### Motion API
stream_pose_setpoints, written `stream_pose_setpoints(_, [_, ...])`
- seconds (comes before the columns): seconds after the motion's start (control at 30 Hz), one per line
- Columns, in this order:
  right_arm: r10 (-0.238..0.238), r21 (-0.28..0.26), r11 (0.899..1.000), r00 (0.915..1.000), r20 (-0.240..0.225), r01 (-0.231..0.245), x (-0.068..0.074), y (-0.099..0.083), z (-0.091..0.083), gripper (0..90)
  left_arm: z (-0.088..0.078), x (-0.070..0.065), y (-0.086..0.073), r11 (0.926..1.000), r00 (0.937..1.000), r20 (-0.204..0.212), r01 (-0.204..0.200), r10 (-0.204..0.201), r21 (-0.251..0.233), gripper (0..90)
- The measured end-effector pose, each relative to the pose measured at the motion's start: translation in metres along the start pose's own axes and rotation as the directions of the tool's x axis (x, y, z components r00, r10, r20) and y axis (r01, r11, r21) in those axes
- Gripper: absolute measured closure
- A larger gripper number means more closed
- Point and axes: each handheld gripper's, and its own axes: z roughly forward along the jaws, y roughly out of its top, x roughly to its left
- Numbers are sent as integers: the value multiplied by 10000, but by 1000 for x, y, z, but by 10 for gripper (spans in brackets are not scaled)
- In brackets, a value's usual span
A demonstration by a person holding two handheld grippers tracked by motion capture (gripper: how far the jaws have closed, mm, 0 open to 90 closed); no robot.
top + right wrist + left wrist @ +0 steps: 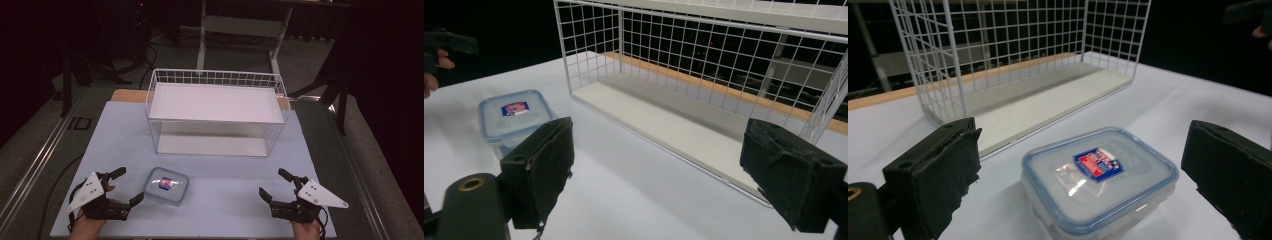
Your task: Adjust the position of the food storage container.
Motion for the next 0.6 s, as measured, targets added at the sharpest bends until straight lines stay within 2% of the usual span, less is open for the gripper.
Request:
stream_pose_setpoints(0.13, [173,-29,9998,9998,-70,-173,0,0,-1,140,0,-1,5,9996,9997,144,215,-218,185,50])
stream_pose_setpoints(0.17, [198,9,9998,9998,-45,-198,1,0,-1,140,0,-2,11,9958,9969,58,787,-790,470,60])
stream_pose_setpoints(0.2, [224,2,9997,9997,-20,-224,1,1,-2,140,-1,-2,14,9951,9966,-14,825,-826,551,62])
stream_pose_setpoints(0.27, [267,-81,9996,9996,-83,-267,3,1,-2,140,-2,-2,17,9950,9964,-50,846,-844,538,61])
stream_pose_setpoints(0.33, [196,-131,9997,9998,-106,-197,6,3,-3,140,-6,3,20,9936,9934,319,1092,-1101,292,61])
stream_pose_setpoints(0.37, [167,-183,9997,9998,-144,-169,7,3,-4,140,-7,4,21,9946,9950,107,989,-992,312,61])
stream_pose_setpoints(0.43, [107,-234,9997,9999,-128,-110,8,4,-4,139,-8,8,21,9950,9953,260,921,-931,378,63])
stream_pose_setpoints(0.53, [174,-282,9994,9998,-131,-177,7,4,-4,140,-10,12,19,9967,9973,213,695,-705,427,66])
stream_pose_setpoints(0.6, [185,-197,9996,9998,-113,-187,7,3,-2,140,-10,15,16,9971,9979,432,462,-489,606,118])
